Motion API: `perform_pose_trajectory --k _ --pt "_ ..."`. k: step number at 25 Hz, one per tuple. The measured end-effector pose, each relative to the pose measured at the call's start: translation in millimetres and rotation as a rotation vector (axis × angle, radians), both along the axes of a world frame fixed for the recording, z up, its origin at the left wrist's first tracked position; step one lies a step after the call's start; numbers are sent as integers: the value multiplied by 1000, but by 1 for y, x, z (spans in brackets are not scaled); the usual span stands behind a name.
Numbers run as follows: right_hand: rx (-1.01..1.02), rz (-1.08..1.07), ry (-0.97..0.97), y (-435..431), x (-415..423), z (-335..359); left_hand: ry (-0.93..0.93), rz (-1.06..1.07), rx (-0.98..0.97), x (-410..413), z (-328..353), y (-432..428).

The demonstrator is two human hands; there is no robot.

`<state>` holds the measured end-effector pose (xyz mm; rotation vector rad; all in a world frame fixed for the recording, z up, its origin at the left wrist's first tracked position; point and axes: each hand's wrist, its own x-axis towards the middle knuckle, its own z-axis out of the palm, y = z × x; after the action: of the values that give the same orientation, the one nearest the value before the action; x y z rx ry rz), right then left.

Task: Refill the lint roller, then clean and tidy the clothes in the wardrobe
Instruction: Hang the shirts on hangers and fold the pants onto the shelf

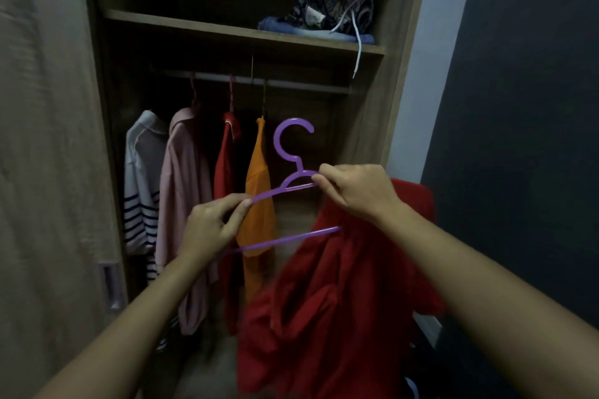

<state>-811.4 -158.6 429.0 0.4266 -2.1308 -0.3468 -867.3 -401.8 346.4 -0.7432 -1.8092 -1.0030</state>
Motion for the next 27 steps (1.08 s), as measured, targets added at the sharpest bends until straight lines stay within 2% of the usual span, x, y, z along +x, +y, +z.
perform_pose_trajectory --k 2,4,5,8,11,14,16,17,20,22,24,26,27 --pt "0 1 27 0 -1 2 130 209 -63 8 -14 15" --pt "2 24 46 -3 -2 4 168 160 -92 33 -53 40" --pt "-2 34 67 -4 -2 7 127 106 -120 48 -77 53" --pt "-17 76 115 -7 2 16 -199 19 -241 70 -125 75" --pt "-24 104 126 -1 7 21 -352 -66 -483 51 -122 74" --pt "-64 106 126 5 11 18 -616 -323 -476 28 -110 64" --pt "-73 114 101 10 12 15 -762 -414 -527 14 -109 57" --pt "-68 127 67 16 12 12 -844 -441 -509 5 -110 50" --pt "12 112 -28 46 16 -7 -1098 -494 -293 -16 -106 18" --pt "94 69 -21 72 21 -30 -1173 -523 -304 -29 -97 -9" --pt "177 1 -48 88 27 -56 -1192 -443 -421 -40 -78 -27" --pt "211 -62 -102 83 25 -76 -1067 -177 -681 -43 -58 -22" --pt "168 -96 -138 71 22 -84 -946 -6 -763 -37 -49 -10"
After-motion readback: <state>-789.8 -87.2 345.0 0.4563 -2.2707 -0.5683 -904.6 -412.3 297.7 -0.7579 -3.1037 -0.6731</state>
